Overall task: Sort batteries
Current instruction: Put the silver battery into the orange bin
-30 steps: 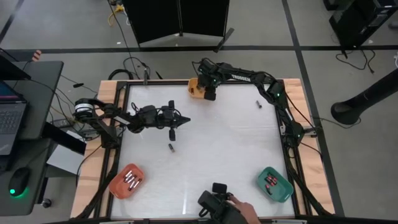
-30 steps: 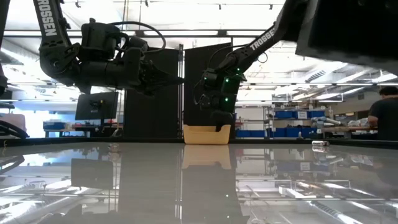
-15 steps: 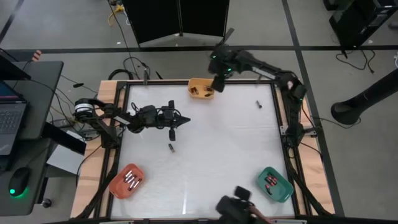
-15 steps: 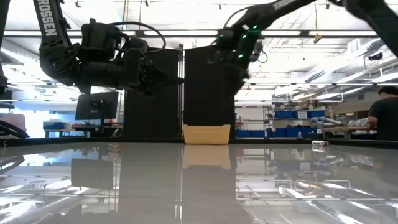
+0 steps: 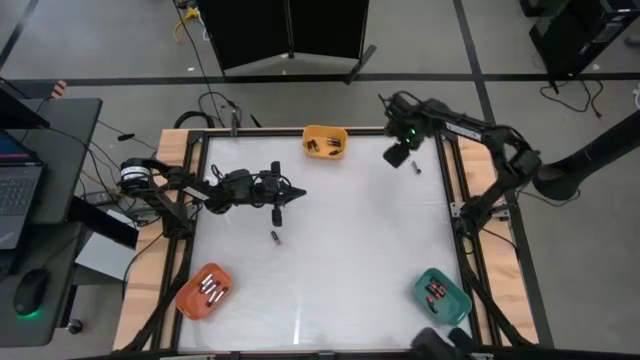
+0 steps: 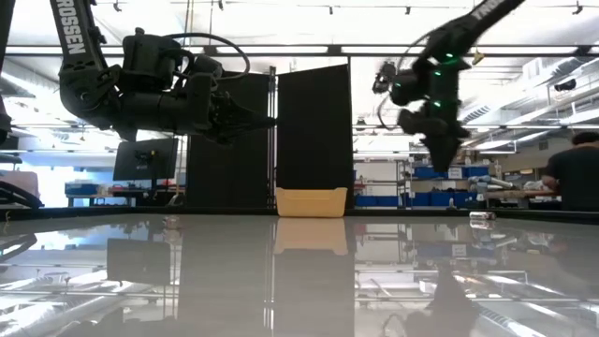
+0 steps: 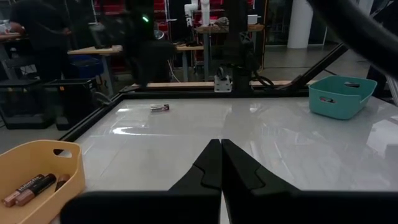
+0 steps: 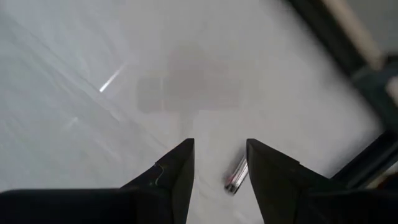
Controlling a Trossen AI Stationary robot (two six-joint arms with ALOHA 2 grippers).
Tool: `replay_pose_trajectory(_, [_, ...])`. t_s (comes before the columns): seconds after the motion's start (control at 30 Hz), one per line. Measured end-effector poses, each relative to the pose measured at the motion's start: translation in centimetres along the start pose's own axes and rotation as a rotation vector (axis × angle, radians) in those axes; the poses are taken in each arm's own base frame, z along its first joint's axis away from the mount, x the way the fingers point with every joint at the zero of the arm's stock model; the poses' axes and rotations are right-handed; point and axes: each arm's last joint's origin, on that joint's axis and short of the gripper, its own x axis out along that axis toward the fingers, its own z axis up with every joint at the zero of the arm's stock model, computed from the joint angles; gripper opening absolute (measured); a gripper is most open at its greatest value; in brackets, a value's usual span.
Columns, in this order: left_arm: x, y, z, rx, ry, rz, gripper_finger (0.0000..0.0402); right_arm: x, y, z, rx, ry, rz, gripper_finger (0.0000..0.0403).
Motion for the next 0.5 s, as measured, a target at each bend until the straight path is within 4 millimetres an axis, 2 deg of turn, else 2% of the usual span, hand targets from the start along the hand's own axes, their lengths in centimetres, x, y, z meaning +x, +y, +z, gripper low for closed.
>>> replay_pose_trajectory(0.1, [0.0,0.0,0.0,0.000,0.001,0.000,0.0005,1.3,-0.5,-2.2,0.064,0.005,-0.003,0.0153])
replay_pose_trajectory(0.27, [0.0,0.0,0.0,-0.001,0.001,0.000,0.0005,3.6,-1.4,-4.4,0.136,-0.003,-0.010,0.0153])
replay_pose_trajectory(0.5, [0.0,0.0,0.0,-0.001,0.000,0.000,0.0005,6.2,-2.2,-4.9,0.175,-0.011,-0.019,0.0146])
